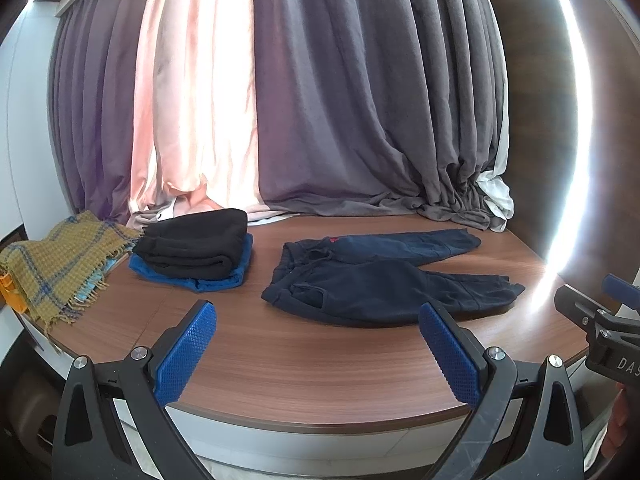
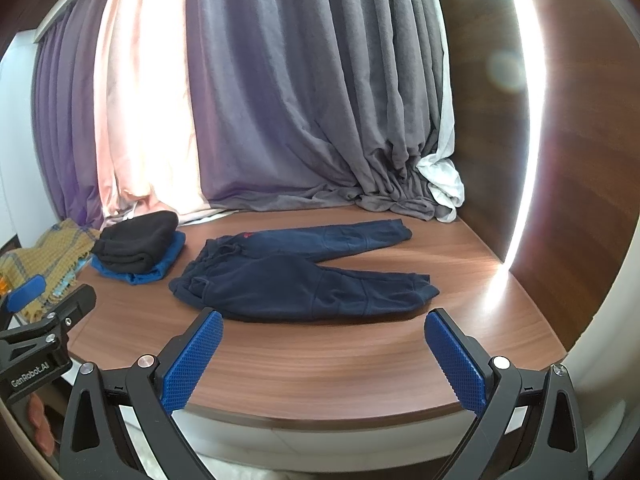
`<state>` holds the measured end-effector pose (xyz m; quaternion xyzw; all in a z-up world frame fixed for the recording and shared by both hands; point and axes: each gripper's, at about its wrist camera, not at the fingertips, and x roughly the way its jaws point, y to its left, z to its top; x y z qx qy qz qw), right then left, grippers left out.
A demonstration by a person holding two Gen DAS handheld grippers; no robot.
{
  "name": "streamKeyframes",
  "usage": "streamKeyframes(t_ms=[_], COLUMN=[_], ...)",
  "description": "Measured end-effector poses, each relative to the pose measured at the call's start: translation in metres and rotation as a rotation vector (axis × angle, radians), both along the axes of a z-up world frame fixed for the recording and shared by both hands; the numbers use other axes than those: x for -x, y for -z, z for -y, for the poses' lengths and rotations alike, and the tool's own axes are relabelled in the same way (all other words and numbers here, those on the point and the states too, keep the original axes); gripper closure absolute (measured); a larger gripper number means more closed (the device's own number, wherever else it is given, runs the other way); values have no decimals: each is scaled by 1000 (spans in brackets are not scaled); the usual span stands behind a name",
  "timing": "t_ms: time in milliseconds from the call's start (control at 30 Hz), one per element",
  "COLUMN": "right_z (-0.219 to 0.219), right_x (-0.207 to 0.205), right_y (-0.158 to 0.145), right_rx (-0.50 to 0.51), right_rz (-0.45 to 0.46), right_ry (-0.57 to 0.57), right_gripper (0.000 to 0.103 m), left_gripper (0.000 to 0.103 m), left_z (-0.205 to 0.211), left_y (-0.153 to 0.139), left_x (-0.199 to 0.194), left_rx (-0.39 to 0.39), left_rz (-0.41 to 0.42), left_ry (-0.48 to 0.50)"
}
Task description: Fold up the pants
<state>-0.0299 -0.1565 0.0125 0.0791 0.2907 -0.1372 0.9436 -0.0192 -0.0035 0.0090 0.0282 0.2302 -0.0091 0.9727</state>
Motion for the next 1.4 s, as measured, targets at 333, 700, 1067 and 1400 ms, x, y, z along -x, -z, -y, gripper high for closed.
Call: streamKeyframes(t_ms=[333, 700, 1067, 1400], right_z=[-5, -10, -13, -12], right_x=[0, 1, 2, 2], right_y=[-3, -4, -4, -3], right_rx=[8, 13, 21, 20], right_rz=[6, 8, 11, 10], right_ry=[-16, -25, -22, -23], right_gripper=[1, 1, 1, 1], left_gripper=[0, 0, 0, 0], left_z=[-4, -7, -7, -7], left_y=[-4, -6, -7, -8], left_x=[0, 5, 6, 5], left_rx=[0, 4, 4, 8], left_rz=[11, 21, 23, 21], left_ry=[-1, -2, -4, -2])
